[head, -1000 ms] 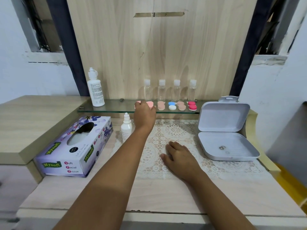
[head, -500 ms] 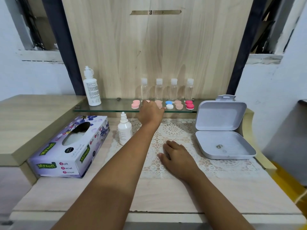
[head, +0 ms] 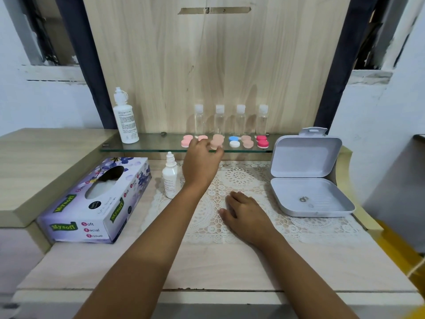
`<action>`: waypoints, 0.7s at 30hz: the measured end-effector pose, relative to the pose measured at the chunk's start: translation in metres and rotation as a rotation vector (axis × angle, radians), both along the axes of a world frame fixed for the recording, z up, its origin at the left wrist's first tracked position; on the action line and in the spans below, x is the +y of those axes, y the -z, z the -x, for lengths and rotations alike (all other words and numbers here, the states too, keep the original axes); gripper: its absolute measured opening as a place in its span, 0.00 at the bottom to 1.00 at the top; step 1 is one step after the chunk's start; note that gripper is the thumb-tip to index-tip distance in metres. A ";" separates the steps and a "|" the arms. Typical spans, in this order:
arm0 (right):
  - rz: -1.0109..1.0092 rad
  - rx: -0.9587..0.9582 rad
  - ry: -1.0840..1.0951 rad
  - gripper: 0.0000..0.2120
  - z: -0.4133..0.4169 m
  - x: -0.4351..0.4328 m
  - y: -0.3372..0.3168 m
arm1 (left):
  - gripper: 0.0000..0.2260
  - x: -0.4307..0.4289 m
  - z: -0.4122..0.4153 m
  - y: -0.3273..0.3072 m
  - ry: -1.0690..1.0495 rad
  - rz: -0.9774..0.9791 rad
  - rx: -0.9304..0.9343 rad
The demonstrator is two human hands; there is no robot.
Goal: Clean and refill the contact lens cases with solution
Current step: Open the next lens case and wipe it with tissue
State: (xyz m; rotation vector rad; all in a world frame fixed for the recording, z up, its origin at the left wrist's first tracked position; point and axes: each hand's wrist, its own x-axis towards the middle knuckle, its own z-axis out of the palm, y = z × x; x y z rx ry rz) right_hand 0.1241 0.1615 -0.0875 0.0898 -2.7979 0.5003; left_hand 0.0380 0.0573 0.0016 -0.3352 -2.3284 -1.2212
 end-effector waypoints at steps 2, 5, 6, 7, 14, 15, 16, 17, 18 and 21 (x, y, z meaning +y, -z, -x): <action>-0.001 -0.002 0.000 0.15 -0.001 -0.001 -0.001 | 0.10 -0.011 -0.012 0.004 0.066 -0.081 0.002; -0.014 -0.011 -0.003 0.16 -0.003 -0.002 -0.004 | 0.08 -0.031 -0.026 0.016 0.171 -0.132 -0.044; -0.018 -0.018 -0.002 0.17 -0.004 -0.002 -0.005 | 0.07 -0.039 -0.029 0.021 0.206 -0.135 -0.066; -0.022 -0.025 0.000 0.17 -0.004 -0.003 -0.007 | 0.06 -0.046 -0.032 0.027 0.242 -0.129 -0.090; -0.017 -0.039 0.007 0.19 -0.007 -0.005 -0.010 | 0.05 -0.078 -0.028 0.066 0.406 0.044 -0.275; -0.015 -0.043 0.008 0.19 -0.007 -0.005 -0.010 | 0.06 -0.079 -0.027 0.068 0.419 0.057 -0.298; -0.014 -0.046 0.008 0.19 -0.008 -0.005 -0.011 | 0.07 -0.079 -0.027 0.069 0.433 0.075 -0.314; -0.012 -0.047 0.008 0.19 -0.008 -0.005 -0.011 | 0.08 -0.080 -0.026 0.070 0.442 0.103 -0.320; -0.010 -0.048 0.008 0.19 -0.008 -0.006 -0.011 | 0.09 -0.080 -0.025 0.070 0.446 0.139 -0.312; 0.002 -0.033 0.004 0.18 -0.007 -0.006 -0.010 | 0.10 -0.081 -0.023 0.071 0.448 0.275 -0.270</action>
